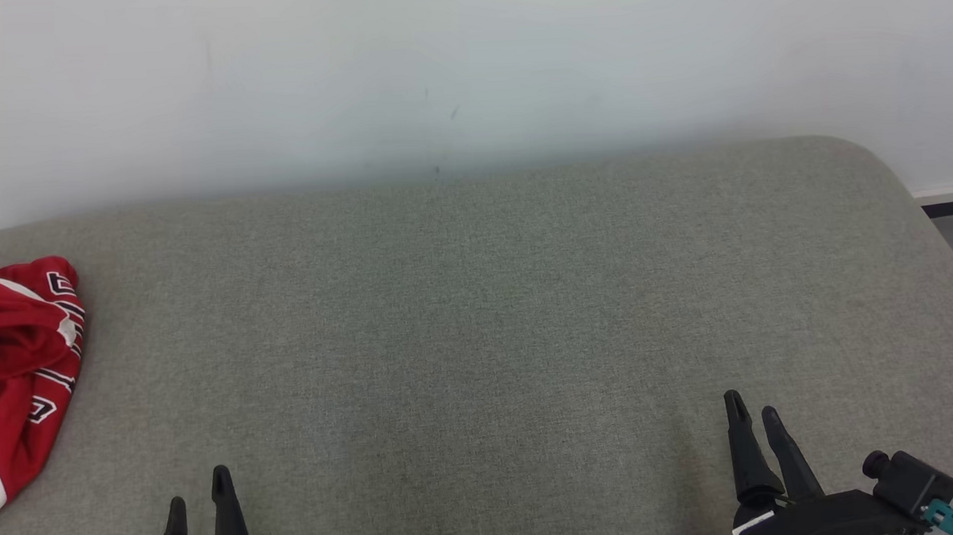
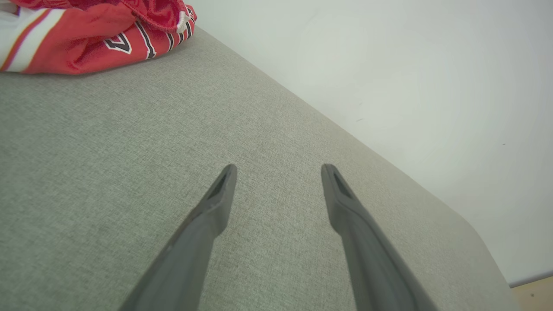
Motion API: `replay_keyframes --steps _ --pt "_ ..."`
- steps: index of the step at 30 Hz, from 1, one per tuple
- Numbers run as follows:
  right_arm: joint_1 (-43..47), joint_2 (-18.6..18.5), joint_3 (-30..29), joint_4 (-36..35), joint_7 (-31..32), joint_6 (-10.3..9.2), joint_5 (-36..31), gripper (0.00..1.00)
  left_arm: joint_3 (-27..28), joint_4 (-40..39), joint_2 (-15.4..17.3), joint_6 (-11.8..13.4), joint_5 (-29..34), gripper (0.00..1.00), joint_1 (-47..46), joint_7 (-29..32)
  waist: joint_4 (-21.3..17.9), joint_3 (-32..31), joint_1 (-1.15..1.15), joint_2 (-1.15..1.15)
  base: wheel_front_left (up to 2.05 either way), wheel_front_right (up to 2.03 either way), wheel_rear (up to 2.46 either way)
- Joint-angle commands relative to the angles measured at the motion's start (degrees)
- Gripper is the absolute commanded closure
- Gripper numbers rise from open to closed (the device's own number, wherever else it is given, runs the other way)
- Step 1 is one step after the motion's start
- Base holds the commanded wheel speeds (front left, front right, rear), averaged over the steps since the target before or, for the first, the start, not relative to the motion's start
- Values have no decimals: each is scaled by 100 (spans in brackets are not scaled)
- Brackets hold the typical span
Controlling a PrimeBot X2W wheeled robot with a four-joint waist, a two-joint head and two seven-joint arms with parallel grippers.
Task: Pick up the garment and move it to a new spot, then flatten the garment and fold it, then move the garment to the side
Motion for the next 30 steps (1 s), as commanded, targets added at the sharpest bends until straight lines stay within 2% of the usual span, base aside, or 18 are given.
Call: replay_keyframes --steps 1,30 --pt "9 -9 23 -84 -65 -5 -214 0 -5 -88 41 25 219 0 26 -65 2 3 0 0 0 0 0" --pt "116 -11 257 -122 -505 -8 -2062 0 -136 -246 52 278 1993 0 235 -498 37 38 0 0 0 0 0"
